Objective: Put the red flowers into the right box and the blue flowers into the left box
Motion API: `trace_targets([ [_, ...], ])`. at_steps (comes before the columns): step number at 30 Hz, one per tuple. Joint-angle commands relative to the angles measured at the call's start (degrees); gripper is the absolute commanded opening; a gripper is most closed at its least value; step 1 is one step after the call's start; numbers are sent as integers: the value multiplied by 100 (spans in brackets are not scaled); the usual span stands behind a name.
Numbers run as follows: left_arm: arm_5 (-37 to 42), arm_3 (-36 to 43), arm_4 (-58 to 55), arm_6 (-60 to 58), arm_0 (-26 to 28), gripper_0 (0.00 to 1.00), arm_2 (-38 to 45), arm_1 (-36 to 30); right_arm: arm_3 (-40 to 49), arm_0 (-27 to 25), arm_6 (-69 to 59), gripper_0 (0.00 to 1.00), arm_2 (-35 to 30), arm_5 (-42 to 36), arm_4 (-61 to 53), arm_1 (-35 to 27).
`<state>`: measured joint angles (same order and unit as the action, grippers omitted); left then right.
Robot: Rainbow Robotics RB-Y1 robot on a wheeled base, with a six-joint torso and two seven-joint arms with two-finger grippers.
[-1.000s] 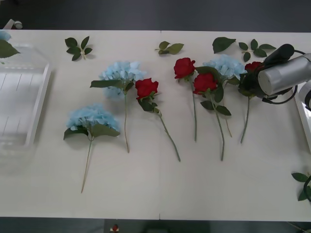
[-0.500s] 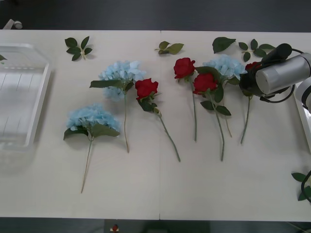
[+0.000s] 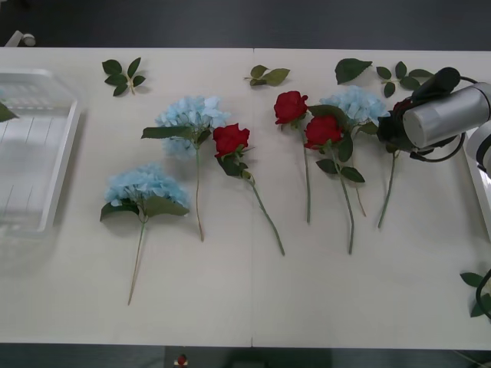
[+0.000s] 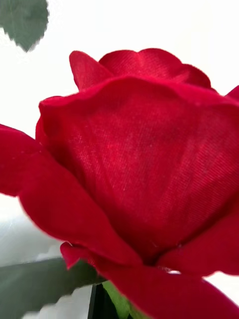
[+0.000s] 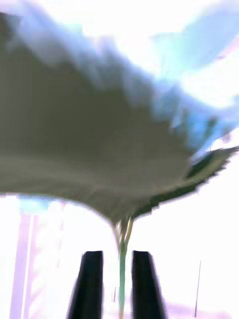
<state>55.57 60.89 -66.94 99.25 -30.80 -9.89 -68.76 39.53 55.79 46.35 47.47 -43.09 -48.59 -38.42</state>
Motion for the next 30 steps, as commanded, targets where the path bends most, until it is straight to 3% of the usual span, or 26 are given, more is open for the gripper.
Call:
trace_targets([
  [1,77,19,-21,24,-93,100,-4,-93,846,169,76,0,-54,-464,-186,-587],
  [8,173,28,-118,42,-93,100,5,-93,1575,169,1052,0,-54,-885,-1065,-1422],
  [14,1026,195,-267,42,-251,100,233,-93,1839,169,2282,0,-63,-1061,-1777,-2187],
  [21,1852,1364,-408,-28,-269,100,330,30,1874,81,3987,0,-54,-1132,-2550,-3145],
  [26,1861,1944,-390,-90,-269,100,216,311,1813,-200,4752,0,-168,-973,-2629,-3496],
  [30,1597,2498,-83,-151,-269,100,-259,487,1575,-648,5367,0,-643,-789,-2506,-3584],
])
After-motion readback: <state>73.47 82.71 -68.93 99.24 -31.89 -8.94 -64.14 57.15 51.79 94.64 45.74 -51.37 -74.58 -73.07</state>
